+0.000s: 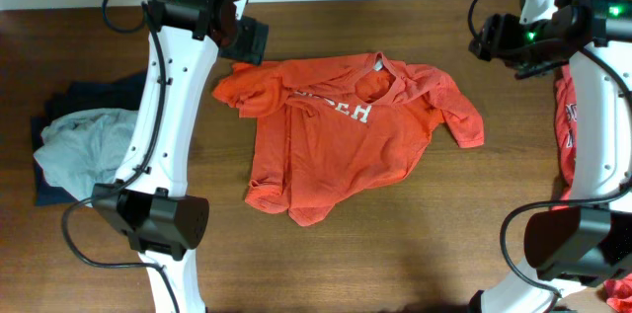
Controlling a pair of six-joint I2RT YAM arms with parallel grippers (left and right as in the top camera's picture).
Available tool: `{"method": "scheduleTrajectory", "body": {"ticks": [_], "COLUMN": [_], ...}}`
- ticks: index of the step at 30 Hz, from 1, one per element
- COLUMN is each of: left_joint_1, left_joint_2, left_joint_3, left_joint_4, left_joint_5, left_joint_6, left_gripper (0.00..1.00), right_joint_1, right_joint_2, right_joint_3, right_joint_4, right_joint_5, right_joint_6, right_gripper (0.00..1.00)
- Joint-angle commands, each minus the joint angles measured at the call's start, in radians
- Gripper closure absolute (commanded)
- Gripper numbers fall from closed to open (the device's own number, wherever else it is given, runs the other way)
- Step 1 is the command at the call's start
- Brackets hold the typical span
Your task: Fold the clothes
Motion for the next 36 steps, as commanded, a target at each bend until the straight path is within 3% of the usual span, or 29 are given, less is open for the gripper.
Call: {"method": "scheduleTrajectory", "body": {"ticks": [1,3,5,7,8,10,12,17,26,29,32,33,36], "left_joint_1": [0.011,0.012,0.012,0.012,0.012,0.011,0.011,0.011,0.004,0.006,0.031,0.068,0.151], "left_joint_2": [-0.031,-0.029,-0.026,-0.026,-0.026,-0.026,-0.026,-0.026,-0.024,-0.024,-0.024,-0.024,-0.024], "left_joint_3": [-0.004,-0.009,-0.048,-0.183,-0.229,-0.470,-0.597,-0.806,-1.060,-1.105,-1.109,-1.109,-1.106], "left_joint_4": [0.027,-0.019,-0.093,-0.116,-0.107,-0.002,0.090,0.271,0.560,0.613,0.634,0.650,0.707], "left_joint_5": [0.060,0.136,0.193,0.207,0.222,0.325,0.372,0.414,0.408,0.269,0.039,-0.036,-0.028], "left_joint_6": [-0.004,-0.004,-0.004,-0.016,-0.016,-0.015,-0.015,-0.029,-0.035,-0.103,-0.234,-0.304,-0.310], "left_gripper": [0.01,0.03,0.11,0.29,0.32,0.38,0.41,0.61,0.67,0.83,0.99,0.99,0.99], "right_joint_1": [0.023,0.041,0.058,0.069,0.070,0.070,0.069,0.069,0.069,0.069,0.069,0.069,0.069], "right_joint_2": [-0.008,-0.007,-0.007,-0.006,-0.006,-0.006,-0.005,-0.005,-0.005,-0.005,-0.005,-0.005,-0.003], "right_joint_3": [0.010,0.010,0.004,-0.002,-0.006,-0.017,-0.021,-0.021,-0.021,-0.021,-0.022,-0.029,-0.058], "right_joint_4": [-0.054,-0.093,-0.111,-0.117,-0.116,-0.116,-0.115,-0.114,-0.114,-0.116,-0.118,-0.118,-0.114], "right_joint_5": [-0.019,-0.016,0.000,0.014,0.014,0.014,0.014,0.015,0.040,0.040,0.041,0.054,0.092], "right_joint_6": [0.002,-0.023,-0.028,-0.028,-0.027,-0.028,-0.028,-0.028,-0.028,-0.028,-0.028,-0.027,-0.027], "right_gripper": [0.28,0.28,0.28,0.28,0.28,0.28,0.28,0.28,0.28,0.28,0.28,0.27,0.24]}}
